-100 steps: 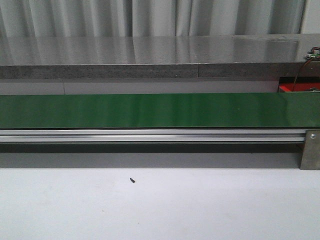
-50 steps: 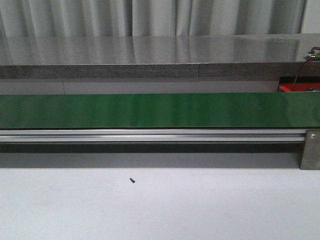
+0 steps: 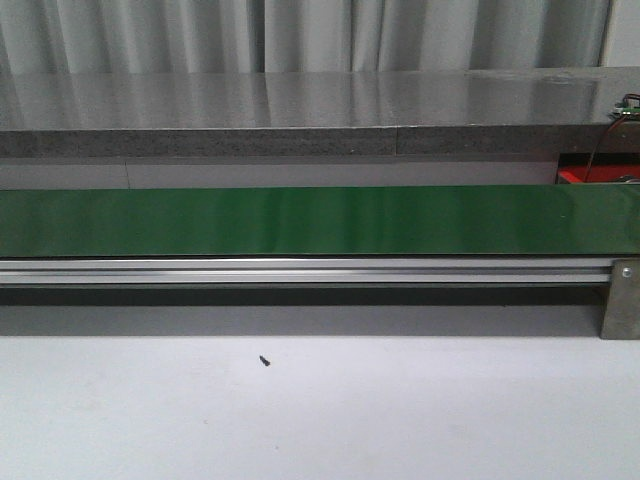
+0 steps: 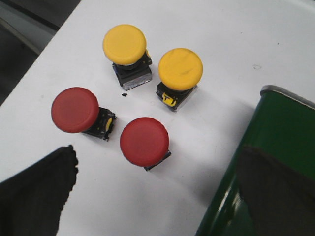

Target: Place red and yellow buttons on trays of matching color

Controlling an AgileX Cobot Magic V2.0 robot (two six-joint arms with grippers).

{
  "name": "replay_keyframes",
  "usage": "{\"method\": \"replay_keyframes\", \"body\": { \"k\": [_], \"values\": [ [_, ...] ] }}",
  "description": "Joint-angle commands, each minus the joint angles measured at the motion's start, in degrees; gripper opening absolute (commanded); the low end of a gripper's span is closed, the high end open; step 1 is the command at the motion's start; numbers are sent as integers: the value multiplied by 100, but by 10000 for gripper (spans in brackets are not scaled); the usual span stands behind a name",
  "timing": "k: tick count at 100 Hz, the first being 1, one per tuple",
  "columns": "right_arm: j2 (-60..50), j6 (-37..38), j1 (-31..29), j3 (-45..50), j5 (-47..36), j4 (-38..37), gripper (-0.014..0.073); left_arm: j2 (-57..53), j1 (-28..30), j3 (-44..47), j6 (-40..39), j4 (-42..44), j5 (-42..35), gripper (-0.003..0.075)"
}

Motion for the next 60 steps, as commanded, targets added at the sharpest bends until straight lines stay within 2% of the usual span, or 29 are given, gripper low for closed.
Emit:
{"method": "replay_keyframes", "body": {
  "k": [1, 26, 60],
  "values": [
    [-27, -39, 11, -152, -281, 107, -68, 31, 10, -341, -64, -38, -333, 619],
    [-27, -39, 11, -152, -276, 107, -68, 604, 10, -886, -64, -38, -77, 619],
    [-27, -39, 11, -152, -276, 107, -68, 966, 0, -961, -53, -38, -55, 619]
  ]
}}
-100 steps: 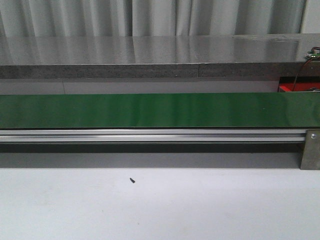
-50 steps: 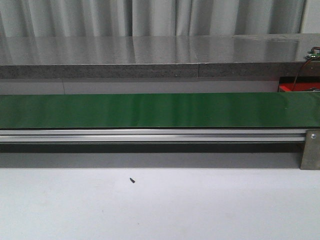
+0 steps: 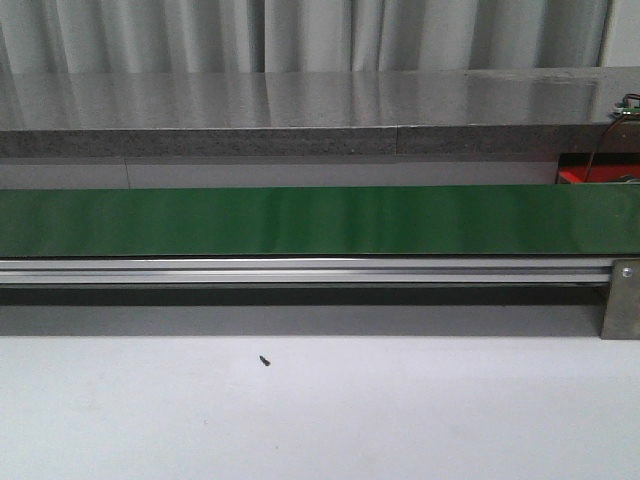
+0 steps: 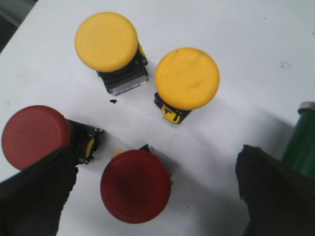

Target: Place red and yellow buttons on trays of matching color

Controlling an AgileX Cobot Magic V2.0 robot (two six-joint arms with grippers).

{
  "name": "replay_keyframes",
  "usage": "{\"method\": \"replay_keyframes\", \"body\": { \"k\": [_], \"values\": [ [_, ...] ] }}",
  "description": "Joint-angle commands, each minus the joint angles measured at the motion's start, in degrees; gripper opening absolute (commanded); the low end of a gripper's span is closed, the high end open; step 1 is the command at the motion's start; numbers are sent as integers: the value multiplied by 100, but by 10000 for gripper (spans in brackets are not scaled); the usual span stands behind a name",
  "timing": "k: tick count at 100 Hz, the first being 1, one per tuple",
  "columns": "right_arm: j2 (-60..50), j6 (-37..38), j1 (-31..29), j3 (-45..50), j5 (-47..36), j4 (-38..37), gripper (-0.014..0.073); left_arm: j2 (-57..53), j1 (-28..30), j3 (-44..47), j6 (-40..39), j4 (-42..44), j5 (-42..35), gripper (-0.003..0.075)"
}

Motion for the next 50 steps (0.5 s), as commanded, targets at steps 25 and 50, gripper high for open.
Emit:
{"method": "replay_keyframes", "body": {
  "k": [25, 50],
  "values": [
    [-27, -39, 11, -152, -288, 107, -68, -42, 0, -192, -53, -15, -224, 619],
    [-27, -39, 11, -152, -288, 107, -68, 139, 0, -192, -53, -15, -187, 619]
  ]
}}
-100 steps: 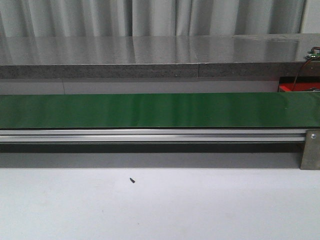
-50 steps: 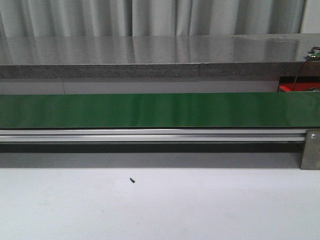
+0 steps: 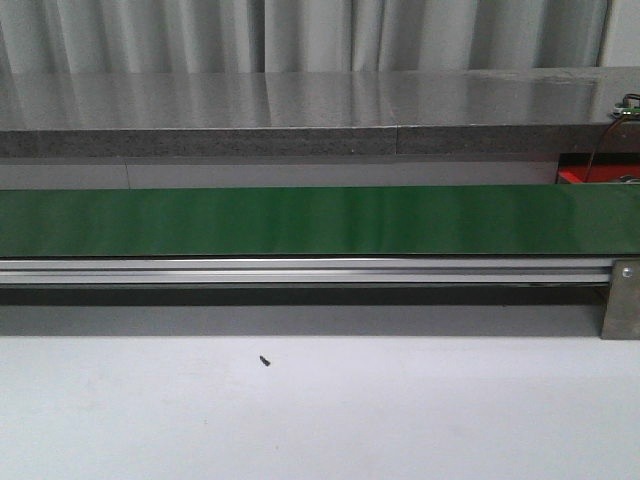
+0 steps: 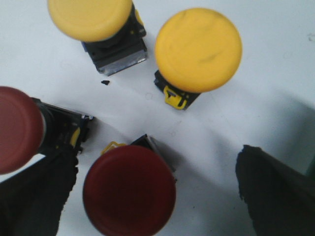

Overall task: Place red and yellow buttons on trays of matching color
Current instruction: 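Grasp a red button from the table with the left gripper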

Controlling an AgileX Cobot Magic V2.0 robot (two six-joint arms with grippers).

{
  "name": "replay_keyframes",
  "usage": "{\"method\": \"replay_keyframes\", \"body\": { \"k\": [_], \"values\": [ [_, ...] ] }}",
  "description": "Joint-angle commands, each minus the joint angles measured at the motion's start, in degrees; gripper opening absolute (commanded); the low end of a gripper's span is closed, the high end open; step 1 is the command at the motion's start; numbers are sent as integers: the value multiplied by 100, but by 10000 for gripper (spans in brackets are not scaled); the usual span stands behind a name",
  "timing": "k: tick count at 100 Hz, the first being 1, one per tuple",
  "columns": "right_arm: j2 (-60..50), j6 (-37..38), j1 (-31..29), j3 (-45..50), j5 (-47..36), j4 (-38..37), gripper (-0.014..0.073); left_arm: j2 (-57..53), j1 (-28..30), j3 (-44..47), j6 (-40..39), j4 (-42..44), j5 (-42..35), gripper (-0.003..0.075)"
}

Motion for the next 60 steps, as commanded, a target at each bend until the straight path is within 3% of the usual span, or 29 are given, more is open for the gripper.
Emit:
{"method": "replay_keyframes", "body": {
  "k": [1, 10, 19, 44, 60],
  "values": [
    [-27, -39, 11, -152, -288, 107, -68, -252, 0, -179, -53, -15, -191, 619],
    [-27, -39, 11, -152, -288, 107, -68, -255, 0, -179, -53, -15, -191, 613],
    [-27, -39, 11, -152, -288, 107, -68, -255, 0, -179, -53, -15, -219, 549],
    [-27, -39, 11, -152, -288, 107, -68, -255, 0, -179, -53, -3, -280, 216],
    [-27, -39, 11, -152, -288, 107, -68, -374, 0, -192, -53, 19, -117, 72]
  ]
}}
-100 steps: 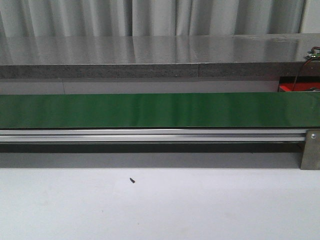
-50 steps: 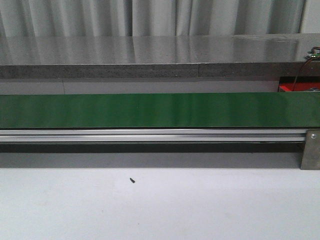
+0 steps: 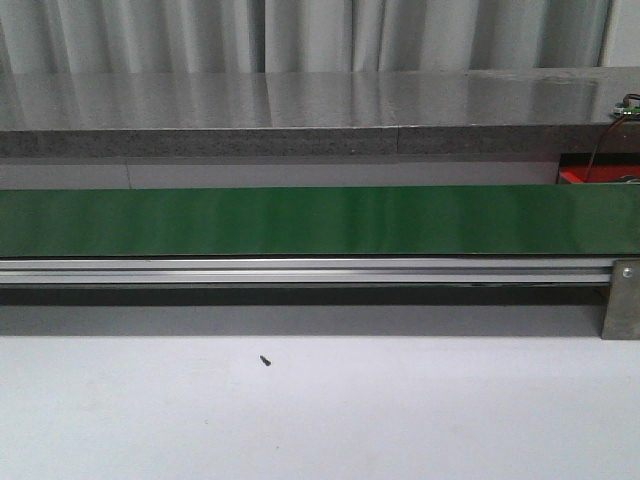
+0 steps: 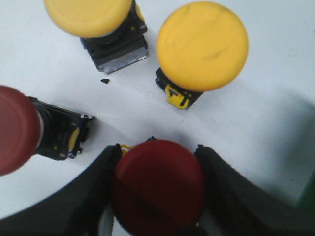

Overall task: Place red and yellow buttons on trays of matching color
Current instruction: 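Grasp a red button from the table with the left gripper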

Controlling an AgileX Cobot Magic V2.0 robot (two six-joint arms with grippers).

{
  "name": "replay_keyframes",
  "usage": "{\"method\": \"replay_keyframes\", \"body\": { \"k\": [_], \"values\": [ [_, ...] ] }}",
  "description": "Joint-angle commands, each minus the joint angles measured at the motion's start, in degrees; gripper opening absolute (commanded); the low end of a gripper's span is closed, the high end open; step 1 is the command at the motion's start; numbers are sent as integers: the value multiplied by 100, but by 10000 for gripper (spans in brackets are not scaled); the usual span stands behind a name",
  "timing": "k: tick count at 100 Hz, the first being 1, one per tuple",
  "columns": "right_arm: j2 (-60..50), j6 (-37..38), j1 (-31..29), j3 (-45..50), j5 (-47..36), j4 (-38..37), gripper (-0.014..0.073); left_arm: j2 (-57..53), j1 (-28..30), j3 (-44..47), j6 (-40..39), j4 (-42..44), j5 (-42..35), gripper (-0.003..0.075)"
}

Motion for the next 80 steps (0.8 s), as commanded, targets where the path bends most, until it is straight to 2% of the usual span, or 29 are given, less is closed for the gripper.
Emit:
{"method": "replay_keyframes", "body": {
  "k": [1, 9, 28, 54, 80],
  "values": [
    [-27, -39, 11, -152, -290, 107, -68, -437, 0, -183, -53, 19, -97, 69],
    [-27, -39, 11, -152, -290, 107, -68, -632, 0, -183, -53, 19, -15, 40],
    [-27, -39, 11, -152, -290, 107, -68, -1331, -69, -183, 83, 19, 308, 40],
    [-27, -39, 11, -152, -290, 107, -68, -2261, -698, -183, 256, -119, 648, 40],
    [-27, -39, 11, -152, -290, 107, -68, -2339, -1266, -41, 548, -613, 755, 40]
  ]
}}
